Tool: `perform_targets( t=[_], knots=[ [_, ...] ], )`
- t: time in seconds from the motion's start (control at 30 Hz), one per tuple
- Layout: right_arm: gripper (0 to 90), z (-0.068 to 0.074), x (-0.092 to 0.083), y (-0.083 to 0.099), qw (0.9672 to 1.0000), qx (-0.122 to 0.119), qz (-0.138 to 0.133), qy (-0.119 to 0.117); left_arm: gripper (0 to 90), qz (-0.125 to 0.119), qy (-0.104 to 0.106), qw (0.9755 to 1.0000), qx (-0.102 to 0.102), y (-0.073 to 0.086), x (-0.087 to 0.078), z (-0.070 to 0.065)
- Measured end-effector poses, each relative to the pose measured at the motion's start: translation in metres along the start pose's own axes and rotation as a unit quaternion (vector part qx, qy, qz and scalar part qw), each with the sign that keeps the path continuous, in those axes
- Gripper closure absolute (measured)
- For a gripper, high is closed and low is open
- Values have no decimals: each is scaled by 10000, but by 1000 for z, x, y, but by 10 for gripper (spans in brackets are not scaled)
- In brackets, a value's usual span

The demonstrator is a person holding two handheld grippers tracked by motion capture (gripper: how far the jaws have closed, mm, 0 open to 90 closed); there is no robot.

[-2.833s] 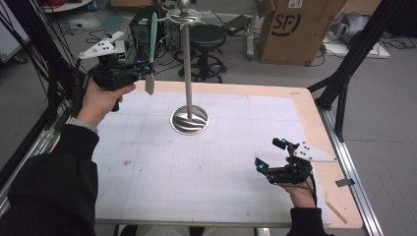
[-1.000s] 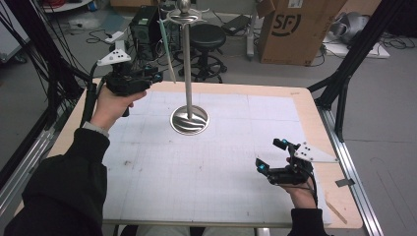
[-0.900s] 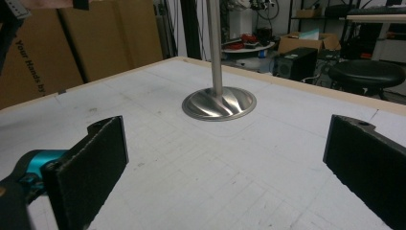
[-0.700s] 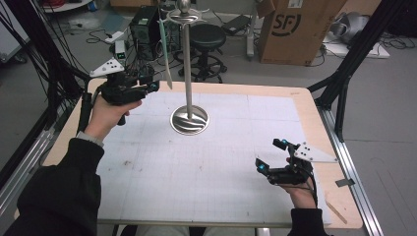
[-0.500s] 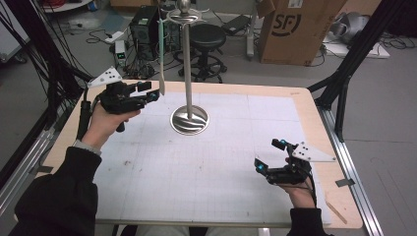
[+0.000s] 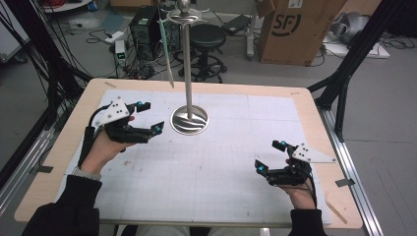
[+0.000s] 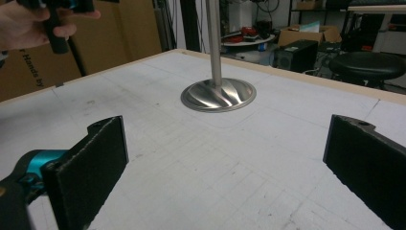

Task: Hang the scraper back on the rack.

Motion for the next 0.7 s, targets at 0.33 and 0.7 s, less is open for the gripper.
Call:
perform_targets(
  t=[0.33,0.7],
  knots=[
    [3,-1,-1,1,10000,22,10,3,57,-352,439,9984,-12,18,-11,-26],
    [3,-3,1,5,9999,55,91,3,16,-623,323,9969,-357,30,-28,-23]
  ],
)
Point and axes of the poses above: each handheld gripper's, and its own axes: x roughly forward along the jaws, y roughly out of its underside, z roughly to its left, the point moved 8 cm from there along x, roughly forward along the jaws, and after that the axes turned 10 degrees about x, right-handed, at the moved point
